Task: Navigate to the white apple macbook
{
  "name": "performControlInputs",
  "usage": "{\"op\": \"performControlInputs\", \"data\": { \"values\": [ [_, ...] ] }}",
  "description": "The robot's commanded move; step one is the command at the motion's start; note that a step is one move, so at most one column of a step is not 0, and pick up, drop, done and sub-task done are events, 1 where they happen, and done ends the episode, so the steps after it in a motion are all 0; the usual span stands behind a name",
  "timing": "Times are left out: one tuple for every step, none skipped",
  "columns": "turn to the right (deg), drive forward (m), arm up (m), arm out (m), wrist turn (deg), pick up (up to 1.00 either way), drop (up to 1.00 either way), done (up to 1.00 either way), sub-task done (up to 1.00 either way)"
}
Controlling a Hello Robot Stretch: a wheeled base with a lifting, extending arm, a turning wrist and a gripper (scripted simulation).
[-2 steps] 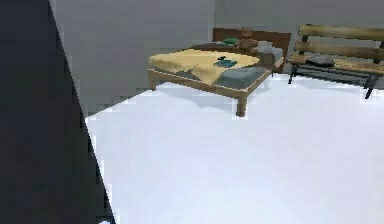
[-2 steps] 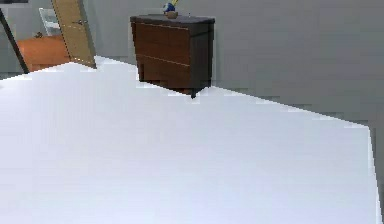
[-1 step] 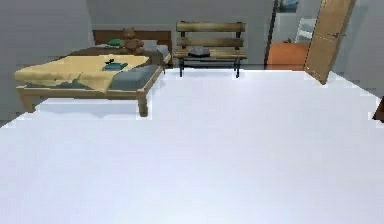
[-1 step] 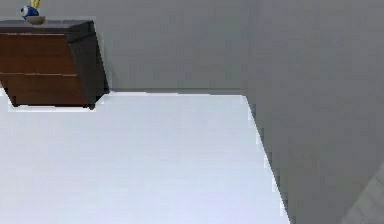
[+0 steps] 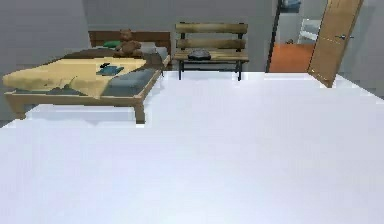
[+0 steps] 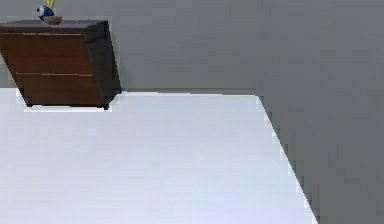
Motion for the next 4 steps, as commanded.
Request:
{"op": "performControlInputs", "data": {
  "values": [
    [45.0,0.00,0.00,0.00,0.0,0.00,0.00,0.00,0.00],
    [24.0,0.00,0.00,0.00,0.0,0.00,0.00,0.00,0.00],
    [0.0,0.10,0.00,0.00,0.0,0.00,0.00,0.00,0.00],
    [-45.0,0.00,0.00,0.00,0.0,0.00,0.00,0.00,0.00]
  ]
}}
